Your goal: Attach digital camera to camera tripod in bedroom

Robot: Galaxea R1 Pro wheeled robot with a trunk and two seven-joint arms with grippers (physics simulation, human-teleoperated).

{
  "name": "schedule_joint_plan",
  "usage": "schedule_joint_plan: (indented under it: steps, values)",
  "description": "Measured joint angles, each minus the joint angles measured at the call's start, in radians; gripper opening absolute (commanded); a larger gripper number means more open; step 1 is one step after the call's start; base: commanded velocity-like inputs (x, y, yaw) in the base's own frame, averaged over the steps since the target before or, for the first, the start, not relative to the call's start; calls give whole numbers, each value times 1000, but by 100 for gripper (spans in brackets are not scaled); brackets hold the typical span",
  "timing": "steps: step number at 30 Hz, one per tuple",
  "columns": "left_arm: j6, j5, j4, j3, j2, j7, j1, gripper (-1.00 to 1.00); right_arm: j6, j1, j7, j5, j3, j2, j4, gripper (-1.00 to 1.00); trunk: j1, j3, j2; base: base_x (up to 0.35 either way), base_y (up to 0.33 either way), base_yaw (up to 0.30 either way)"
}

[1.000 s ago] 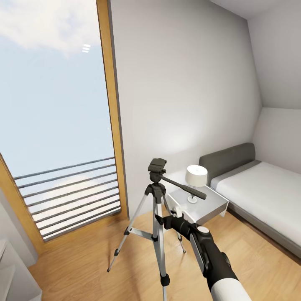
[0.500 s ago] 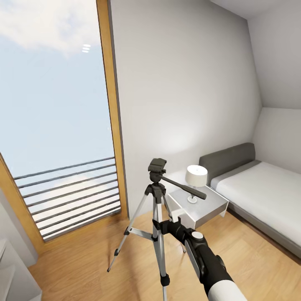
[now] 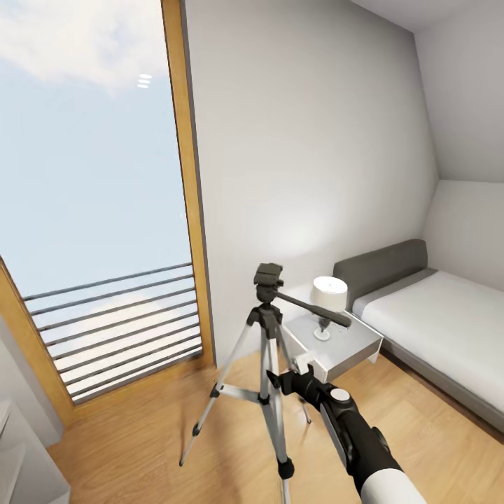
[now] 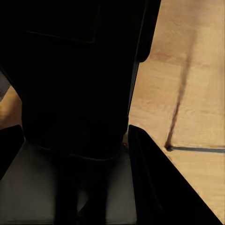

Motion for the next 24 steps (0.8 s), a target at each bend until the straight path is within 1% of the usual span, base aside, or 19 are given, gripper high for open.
schedule_joint_plan:
  steps: [7, 9, 17, 24]
  values:
    - [36, -19, -22, -34, -2, 35, 19, -100, 0, 0, 0, 1, 2, -39, -6, 100, 0, 0, 0, 0, 0, 0]
    - [45, -25, -33, -45, 2, 45, 20, -100, 0, 0, 1, 1, 2, -44, -7, 100, 0, 0, 0, 0, 0, 0]
    - [83, -51, -76, -90, 46, 86, 21, -100, 0, 0, 5, 1, 2, -48, -9, 100, 0, 0, 0, 0, 0, 0]
    - [119, -75, -115, -91, 79, 123, 21, -100, 0, 0, 17, 0, 3, -54, -9, 100, 0, 0, 0, 0, 0, 0]
